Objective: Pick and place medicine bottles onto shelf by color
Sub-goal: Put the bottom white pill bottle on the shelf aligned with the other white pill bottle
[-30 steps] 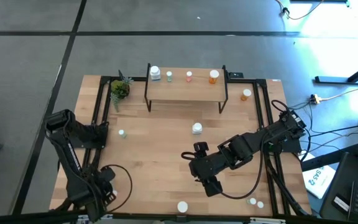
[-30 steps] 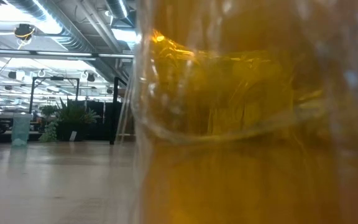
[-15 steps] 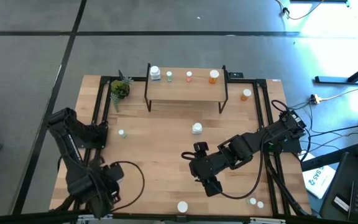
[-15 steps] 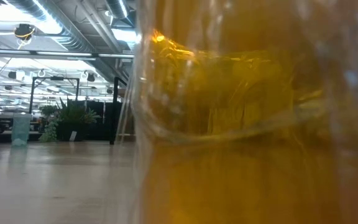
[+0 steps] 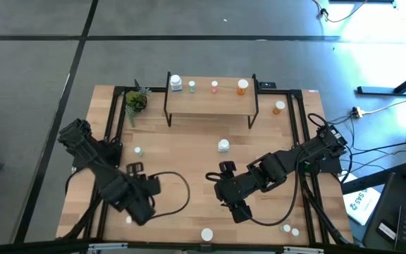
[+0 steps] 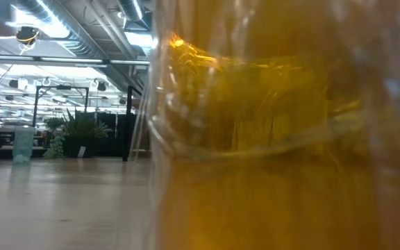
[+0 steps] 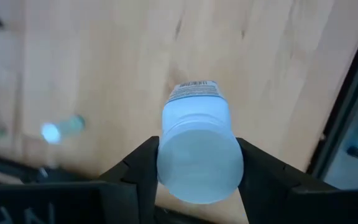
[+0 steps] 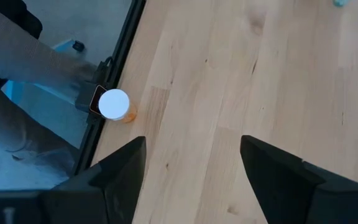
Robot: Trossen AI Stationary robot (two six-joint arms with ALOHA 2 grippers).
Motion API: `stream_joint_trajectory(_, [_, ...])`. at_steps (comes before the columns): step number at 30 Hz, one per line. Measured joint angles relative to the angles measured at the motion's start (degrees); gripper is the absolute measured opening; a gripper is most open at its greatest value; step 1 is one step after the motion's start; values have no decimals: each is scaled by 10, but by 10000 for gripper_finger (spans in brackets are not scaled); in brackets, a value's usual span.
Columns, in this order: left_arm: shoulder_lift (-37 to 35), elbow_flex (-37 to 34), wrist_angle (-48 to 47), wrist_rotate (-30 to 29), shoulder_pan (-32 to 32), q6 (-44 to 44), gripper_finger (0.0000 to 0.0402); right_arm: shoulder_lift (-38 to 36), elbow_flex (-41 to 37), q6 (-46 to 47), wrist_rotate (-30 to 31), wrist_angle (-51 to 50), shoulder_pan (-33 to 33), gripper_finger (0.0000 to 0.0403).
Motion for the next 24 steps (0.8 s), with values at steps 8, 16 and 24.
stream_joint_trajectory(8, [0,64,1,-33,91,151,163,-24,1,-62,-14,-2,-12,264])
stream_joint_trajectory(16, [0,121,0,-33,190,311,163,-90,1,-70,-27,-12,-59,264])
stream_joint_trajectory(24, [0,164,0,-33,324,489,163,-161,1,-64,99,-55,-112,264])
